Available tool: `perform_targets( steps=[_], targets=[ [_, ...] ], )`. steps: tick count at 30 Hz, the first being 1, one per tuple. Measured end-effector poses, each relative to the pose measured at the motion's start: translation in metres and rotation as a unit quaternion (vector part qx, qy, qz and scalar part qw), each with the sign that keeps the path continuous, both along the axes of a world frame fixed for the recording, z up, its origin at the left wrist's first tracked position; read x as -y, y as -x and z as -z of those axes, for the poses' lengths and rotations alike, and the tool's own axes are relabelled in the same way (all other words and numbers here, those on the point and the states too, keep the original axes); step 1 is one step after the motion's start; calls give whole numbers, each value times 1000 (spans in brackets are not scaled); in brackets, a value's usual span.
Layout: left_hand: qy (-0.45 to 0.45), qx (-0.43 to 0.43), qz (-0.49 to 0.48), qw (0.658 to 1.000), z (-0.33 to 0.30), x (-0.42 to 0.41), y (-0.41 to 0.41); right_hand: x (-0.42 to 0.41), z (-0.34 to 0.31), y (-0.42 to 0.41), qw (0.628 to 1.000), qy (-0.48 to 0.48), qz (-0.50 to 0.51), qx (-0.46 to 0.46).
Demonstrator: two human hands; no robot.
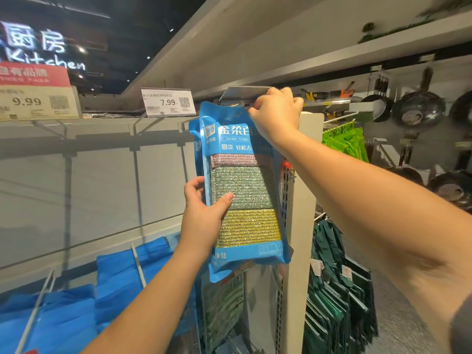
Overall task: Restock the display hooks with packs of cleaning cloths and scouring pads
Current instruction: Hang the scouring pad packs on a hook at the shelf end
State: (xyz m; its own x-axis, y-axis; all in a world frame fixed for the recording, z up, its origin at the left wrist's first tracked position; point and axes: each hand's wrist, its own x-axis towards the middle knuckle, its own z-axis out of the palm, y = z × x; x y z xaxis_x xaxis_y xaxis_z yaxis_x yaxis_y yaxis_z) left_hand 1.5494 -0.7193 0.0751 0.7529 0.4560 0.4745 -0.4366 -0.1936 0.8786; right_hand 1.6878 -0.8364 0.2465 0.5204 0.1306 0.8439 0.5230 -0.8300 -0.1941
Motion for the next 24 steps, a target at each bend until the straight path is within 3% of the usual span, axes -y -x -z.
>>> perform_targets(
  steps=[11, 15, 19, 22, 24],
  targets=[
    [-2, -29, -39, 999, 4, -4, -20, -8, 16, -6, 995, 59, 68, 46],
    [1, -49, -42, 998, 6, -16, -34, -1, 73, 19, 998, -24, -54, 36],
    [19, -60, -48, 997, 8, -32, -53, -12, 164, 43, 974, -133, -142, -118],
    [35, -80, -46, 995, 10, -47, -71, -23, 202, 33, 914, -211, -172, -300],
    [51, -94, -47, 993, 10, -56, -80, -33, 205, 21, 880, -235, -199, -361]
  ],
)
